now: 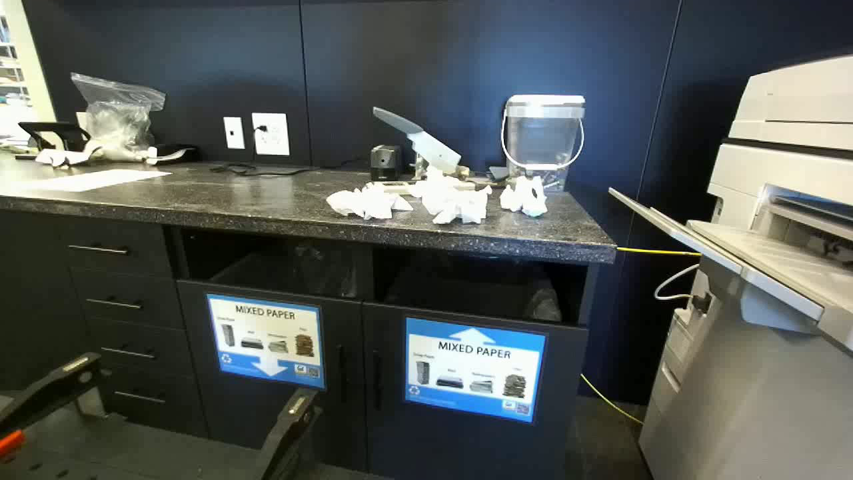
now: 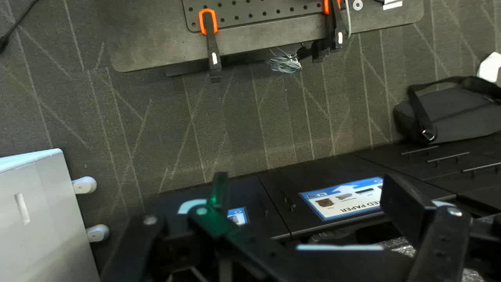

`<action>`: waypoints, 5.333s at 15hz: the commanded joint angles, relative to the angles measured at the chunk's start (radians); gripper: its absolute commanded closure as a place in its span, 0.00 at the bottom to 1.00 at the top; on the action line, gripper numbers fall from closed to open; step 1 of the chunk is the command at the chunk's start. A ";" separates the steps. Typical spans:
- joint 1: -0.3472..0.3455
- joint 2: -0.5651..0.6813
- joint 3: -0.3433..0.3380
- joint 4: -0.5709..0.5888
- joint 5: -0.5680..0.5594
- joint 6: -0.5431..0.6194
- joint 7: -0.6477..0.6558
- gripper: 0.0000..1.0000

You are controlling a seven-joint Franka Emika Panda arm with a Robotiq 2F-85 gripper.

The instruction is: Put the papers in the bin to the right

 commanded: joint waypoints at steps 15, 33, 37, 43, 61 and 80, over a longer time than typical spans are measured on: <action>-0.003 0.221 0.077 -0.098 -0.013 0.561 0.100 0.00; -0.012 1.048 0.026 0.450 0.013 1.023 0.215 0.00; -0.017 1.127 0.018 0.540 0.021 1.004 0.225 0.00; -0.021 1.195 0.004 0.612 0.020 0.976 0.248 0.00; -0.028 1.226 0.004 0.669 0.022 0.907 0.260 0.81; -0.081 0.972 0.051 0.220 0.027 0.933 -0.012 0.82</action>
